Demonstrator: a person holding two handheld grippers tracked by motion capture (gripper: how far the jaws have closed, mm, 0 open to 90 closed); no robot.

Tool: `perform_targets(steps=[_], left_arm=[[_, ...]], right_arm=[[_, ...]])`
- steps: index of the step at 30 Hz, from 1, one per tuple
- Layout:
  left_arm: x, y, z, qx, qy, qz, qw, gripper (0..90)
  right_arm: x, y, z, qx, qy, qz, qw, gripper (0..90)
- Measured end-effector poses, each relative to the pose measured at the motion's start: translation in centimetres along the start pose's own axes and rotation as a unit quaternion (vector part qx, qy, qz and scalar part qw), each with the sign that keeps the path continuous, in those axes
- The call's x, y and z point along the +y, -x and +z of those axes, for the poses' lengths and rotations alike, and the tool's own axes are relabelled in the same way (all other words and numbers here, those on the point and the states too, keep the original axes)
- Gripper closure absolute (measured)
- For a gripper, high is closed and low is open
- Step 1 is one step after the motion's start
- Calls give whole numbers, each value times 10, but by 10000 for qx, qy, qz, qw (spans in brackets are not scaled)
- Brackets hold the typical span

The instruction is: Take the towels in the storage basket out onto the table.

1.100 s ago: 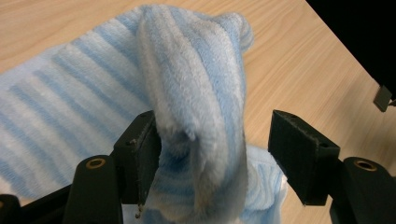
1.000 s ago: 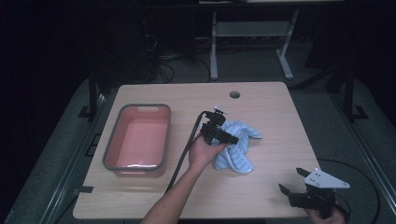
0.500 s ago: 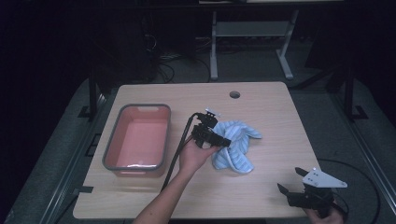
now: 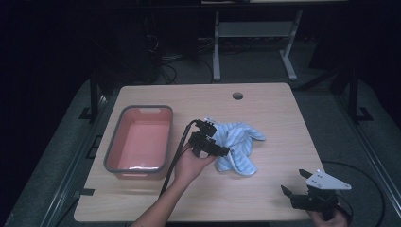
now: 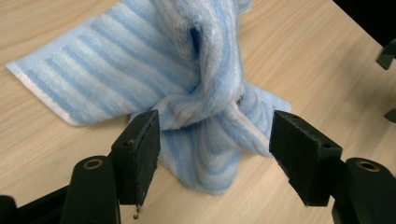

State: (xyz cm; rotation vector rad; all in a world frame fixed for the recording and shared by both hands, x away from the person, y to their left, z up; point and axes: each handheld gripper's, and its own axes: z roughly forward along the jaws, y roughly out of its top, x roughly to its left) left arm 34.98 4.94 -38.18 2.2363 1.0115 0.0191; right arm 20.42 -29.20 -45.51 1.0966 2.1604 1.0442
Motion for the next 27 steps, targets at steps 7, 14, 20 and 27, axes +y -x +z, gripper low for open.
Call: perform_targets(steps=[7, 14, 20, 27], left_arm=[[-12, 2, -4, -43, 36, 41, 10000, 331], [-24, -6, -4, -81, 0, -43, 10000, 330], [-36, -7, -7, -53, 19, -19, 10000, 328], [-50, -8, -11, 10, 83, 9, 10000, 331]], right_arm=[[0, -1, 1, 2, -22, -18, 10000, 145], [0, -2, 1, -3, -65, 13, 10000, 145], [0, -2, 2, -24, -67, 4, 10000, 145], [-2, -2, 2, -46, -89, 15, 9999, 145]])
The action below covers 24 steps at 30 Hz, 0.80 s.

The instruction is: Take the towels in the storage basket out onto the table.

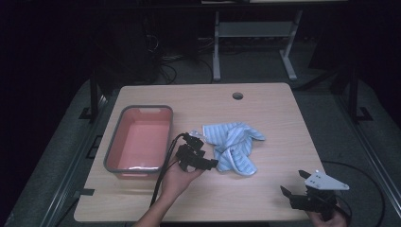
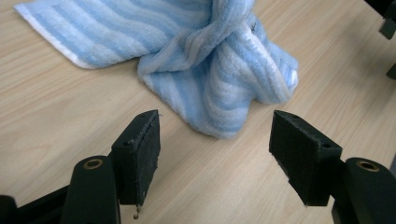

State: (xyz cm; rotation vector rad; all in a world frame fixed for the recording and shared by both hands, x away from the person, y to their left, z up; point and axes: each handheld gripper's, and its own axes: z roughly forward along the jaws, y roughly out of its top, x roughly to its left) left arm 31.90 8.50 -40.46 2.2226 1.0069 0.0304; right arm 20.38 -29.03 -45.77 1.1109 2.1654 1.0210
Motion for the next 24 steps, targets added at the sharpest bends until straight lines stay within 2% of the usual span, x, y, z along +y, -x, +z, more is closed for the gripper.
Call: perform_targets(steps=[5, 8, 9, 11, 16, 17, 24], left_arm=[[-9, 1, 1, -57, -5, -17, 10000, 329], [-15, 2, 2, -60, -55, 50, 10000, 327], [-17, 3, 2, -43, -64, 22, 10000, 326], [-20, 3, 2, -141, -38, -46, 9999, 321], [-24, 7, 0, -146, -58, 47, 9999, 321], [-25, 8, 1, -160, -19, 4, 9999, 319], [-32, 10, -2, -188, 52, 44, 9998, 317]], right_arm=[[0, 0, 0, -1, -11, -9, 10000, 145], [-1, 1, 1, 27, -31, 16, 10000, 145], [-1, 1, 1, 15, -31, 14, 10000, 145], [-1, 2, 0, -1, -23, 18, 10000, 145], [-3, 3, 0, -15, -46, 32, 10000, 145], [-3, 3, 0, -15, -49, 37, 10000, 145], [-3, 3, 0, -22, -57, 46, 10000, 145]])
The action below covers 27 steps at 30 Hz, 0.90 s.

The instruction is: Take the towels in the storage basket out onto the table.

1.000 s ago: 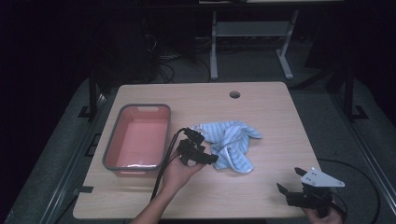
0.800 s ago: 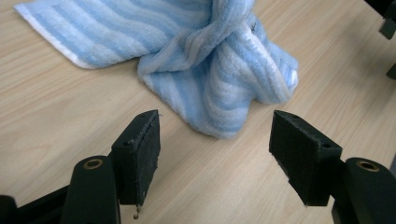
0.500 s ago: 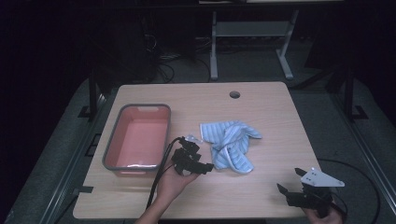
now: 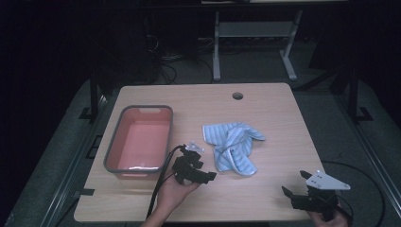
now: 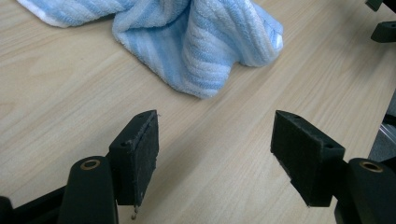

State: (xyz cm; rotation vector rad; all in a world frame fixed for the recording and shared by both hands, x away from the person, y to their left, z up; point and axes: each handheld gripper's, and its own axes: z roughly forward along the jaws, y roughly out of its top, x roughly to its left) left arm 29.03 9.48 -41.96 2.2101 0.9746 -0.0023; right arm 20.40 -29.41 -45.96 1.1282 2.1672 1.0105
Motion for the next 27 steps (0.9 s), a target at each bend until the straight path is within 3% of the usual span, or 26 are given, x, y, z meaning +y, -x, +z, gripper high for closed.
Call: perform_targets(steps=[11, 27], left_arm=[[-15, -3, 0, 31, -41, 11, 10000, 314], [-36, 6, -4, 75, 71, 60, 9999, 315]], right_arm=[[0, 0, 0, -14, 3, -29, 10000, 145], [0, -1, 0, -44, -12, -9, 10000, 145]])
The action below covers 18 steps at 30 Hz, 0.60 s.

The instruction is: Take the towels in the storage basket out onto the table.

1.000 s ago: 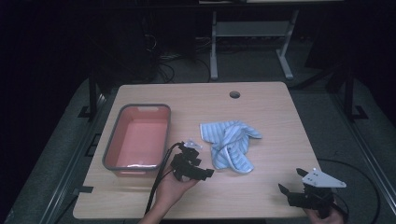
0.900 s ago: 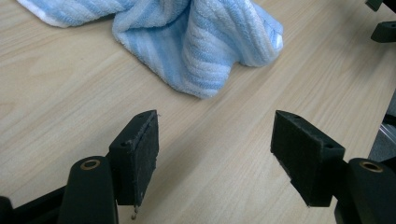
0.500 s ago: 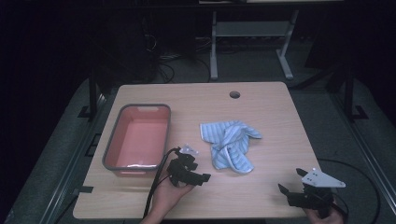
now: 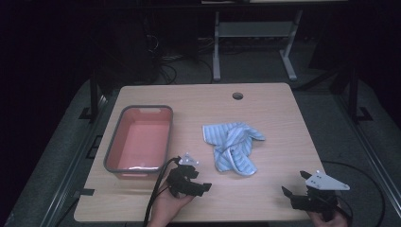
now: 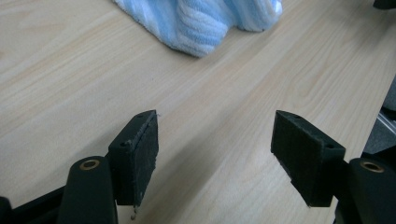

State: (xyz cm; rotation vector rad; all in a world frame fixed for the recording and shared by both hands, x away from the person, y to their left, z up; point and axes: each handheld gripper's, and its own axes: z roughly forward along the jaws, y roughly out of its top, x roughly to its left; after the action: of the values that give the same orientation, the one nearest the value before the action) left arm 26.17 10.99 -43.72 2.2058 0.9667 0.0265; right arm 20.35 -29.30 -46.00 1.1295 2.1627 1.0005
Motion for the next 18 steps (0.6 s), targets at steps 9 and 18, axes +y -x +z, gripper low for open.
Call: perform_targets(steps=[9, 18], left_arm=[[-9, 1, -5, -26, 76, -55, 10000, 309], [-18, -5, -5, -144, 93, -88, 9998, 295]], right_arm=[[0, -2, 0, -12, -14, 9, 10000, 145], [0, -3, -1, -9, 32, -43, 10000, 145]])
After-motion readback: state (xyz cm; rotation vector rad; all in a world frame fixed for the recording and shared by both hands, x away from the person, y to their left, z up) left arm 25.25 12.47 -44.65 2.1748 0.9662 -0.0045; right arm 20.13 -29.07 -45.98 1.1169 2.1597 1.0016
